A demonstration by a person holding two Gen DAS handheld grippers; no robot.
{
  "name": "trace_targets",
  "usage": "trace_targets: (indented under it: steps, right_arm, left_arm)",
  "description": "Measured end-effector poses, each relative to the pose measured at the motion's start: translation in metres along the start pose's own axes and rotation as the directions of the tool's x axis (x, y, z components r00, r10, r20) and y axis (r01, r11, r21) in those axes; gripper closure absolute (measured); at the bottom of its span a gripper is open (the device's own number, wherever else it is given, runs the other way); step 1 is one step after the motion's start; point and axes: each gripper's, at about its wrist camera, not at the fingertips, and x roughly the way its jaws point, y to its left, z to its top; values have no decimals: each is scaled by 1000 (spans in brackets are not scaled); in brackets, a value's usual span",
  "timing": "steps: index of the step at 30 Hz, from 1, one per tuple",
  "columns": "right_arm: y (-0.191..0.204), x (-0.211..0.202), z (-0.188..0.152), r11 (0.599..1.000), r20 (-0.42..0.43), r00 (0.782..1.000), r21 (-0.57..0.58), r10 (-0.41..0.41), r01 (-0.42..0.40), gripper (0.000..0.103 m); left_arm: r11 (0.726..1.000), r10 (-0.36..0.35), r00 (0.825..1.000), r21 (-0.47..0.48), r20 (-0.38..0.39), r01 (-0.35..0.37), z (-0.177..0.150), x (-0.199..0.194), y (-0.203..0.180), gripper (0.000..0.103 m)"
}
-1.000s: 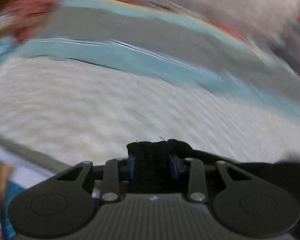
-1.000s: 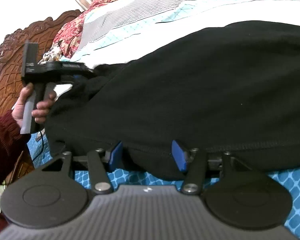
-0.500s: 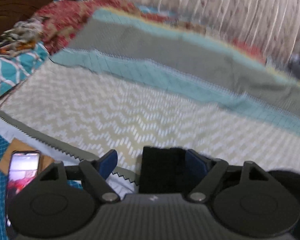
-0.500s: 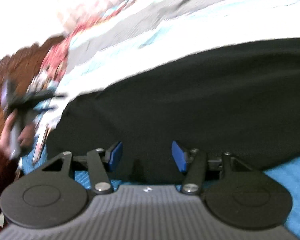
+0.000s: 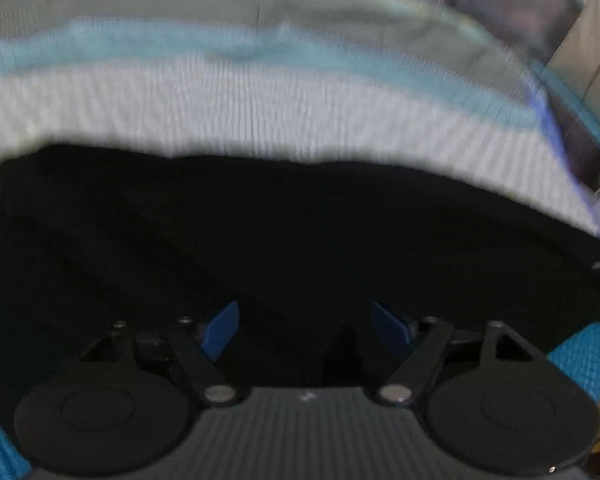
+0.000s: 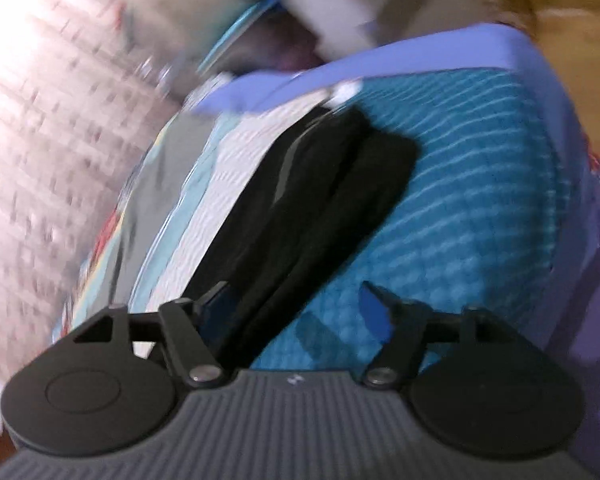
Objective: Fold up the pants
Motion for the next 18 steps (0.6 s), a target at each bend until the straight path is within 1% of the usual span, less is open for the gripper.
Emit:
trace_targets:
  steps: [1,3,5,8,9,10,11,12,14,16,17,18]
  right_arm:
    - [-1,4,5,1000,4,1000,26,13,-13,30]
    - [-5,18,19,997,16,999,72,33,-34,30]
    - [-9,34,37,996,38,999,90,15,-18,30]
    - [-6,57,57,995,71,997,104,-4,-4,31]
    - [0,63,60,995,78,997,100,-18,10,41]
    - [6,69,61,996,77,996,78,-40,34,63]
    - [7,72,61,997,65,996,51,-69,65,75]
    - [14,78,64,995,53,994,18,-96,95,84]
    - [19,69,63,995,67,994,-51,-84,87,86]
    - [47,53,54,978,96,995,-204,-19,39,86]
    - [67,49,47,951,98,995,-309,10,21,86]
    - [86,45,38,911,90,995,-413,32,8,86]
  left_arm:
    - [1000,14,1000,-12,-26,-15,-3,7,0,31]
    - [999,39,999,16,-9,-39,-7,9,-3,31]
    - [998,53,999,31,-14,-52,-9,9,-4,31]
    - [999,52,998,9,-19,-52,-14,5,-1,31]
    - [999,50,999,1,-18,-50,-14,4,0,31]
    - [999,47,999,-4,-14,-47,-15,2,1,31]
    - [999,43,999,-6,-9,-43,-16,0,2,31]
    - [999,37,999,-8,-3,-37,-16,-3,3,31]
    - [1000,18,1000,-19,15,-17,-16,-9,9,31]
    - [999,-9,999,-45,36,10,-17,-18,17,31]
    - [998,-22,999,-60,45,25,-18,-23,22,30]
    - [997,-31,998,-72,53,34,-19,-27,27,30]
